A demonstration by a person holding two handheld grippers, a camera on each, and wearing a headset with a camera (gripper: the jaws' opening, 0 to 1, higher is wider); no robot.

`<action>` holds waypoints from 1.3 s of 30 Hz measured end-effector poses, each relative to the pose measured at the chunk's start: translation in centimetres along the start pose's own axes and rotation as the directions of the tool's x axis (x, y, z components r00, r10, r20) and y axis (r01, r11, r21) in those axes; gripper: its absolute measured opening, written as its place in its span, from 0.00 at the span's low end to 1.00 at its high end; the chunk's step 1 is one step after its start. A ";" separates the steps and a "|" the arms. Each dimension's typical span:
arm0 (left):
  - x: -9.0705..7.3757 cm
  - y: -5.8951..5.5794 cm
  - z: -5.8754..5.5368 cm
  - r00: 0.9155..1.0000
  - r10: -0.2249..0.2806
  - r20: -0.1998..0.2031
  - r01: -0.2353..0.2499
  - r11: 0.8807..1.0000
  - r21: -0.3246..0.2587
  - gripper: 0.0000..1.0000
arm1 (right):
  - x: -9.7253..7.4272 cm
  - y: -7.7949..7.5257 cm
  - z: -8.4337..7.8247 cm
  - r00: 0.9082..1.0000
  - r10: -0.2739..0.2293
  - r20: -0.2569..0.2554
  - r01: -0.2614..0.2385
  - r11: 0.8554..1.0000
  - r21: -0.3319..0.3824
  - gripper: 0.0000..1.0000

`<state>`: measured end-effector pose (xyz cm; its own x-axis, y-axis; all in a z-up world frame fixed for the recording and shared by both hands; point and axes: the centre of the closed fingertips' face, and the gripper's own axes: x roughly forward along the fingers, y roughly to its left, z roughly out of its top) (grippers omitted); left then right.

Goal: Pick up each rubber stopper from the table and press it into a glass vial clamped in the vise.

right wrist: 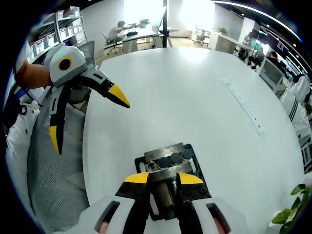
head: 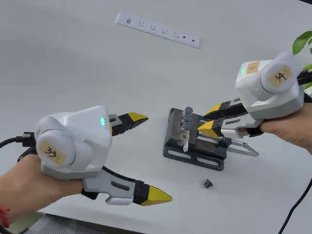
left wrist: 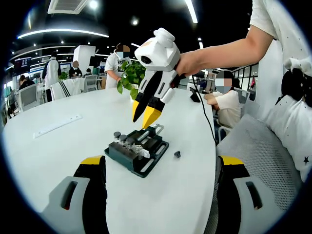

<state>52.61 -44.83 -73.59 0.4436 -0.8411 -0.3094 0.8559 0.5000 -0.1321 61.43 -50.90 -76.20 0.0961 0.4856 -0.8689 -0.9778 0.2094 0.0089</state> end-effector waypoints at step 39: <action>2.2 -1.8 -0.3 0.990 0.019 -0.137 -0.017 1.000 0.014 0.84 | -6.4 3.7 -8.8 0.957 -0.118 0.266 0.070 0.980 0.185 0.48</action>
<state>51.99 -47.48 -74.29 0.4192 -0.7955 -0.4375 0.8520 0.5112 -0.1132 55.53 -60.69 -74.91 0.2571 0.6655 -0.7007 -0.9174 0.3959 0.0394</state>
